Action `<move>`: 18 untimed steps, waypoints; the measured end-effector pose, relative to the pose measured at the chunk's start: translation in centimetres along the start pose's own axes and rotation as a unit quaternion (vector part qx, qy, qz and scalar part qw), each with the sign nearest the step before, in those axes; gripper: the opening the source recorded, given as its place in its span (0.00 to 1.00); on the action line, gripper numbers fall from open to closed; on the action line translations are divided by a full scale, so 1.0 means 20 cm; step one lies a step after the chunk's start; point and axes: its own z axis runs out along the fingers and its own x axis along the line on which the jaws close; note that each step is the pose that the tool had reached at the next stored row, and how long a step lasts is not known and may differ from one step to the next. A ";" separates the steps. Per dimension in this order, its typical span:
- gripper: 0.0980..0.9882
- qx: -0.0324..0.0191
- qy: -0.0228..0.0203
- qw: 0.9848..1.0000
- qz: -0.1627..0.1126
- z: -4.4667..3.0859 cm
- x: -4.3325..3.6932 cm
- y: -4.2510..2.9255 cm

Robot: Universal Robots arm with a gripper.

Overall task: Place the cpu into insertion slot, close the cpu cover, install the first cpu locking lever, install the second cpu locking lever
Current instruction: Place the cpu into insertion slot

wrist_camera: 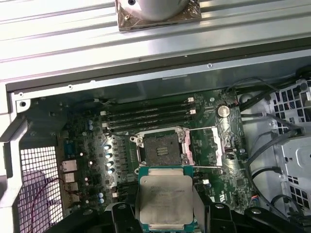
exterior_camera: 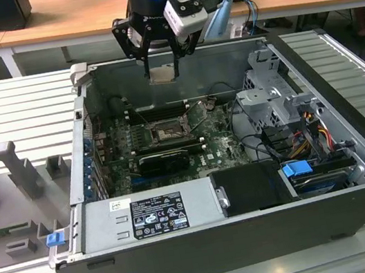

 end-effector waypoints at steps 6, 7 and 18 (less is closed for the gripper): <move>0.48 0.000 -0.001 1.000 0.013 0.000 0.000 0.000; 0.48 0.000 -0.001 1.000 0.015 0.000 0.000 0.000; 0.48 -0.001 -0.004 0.999 0.049 0.001 0.000 0.000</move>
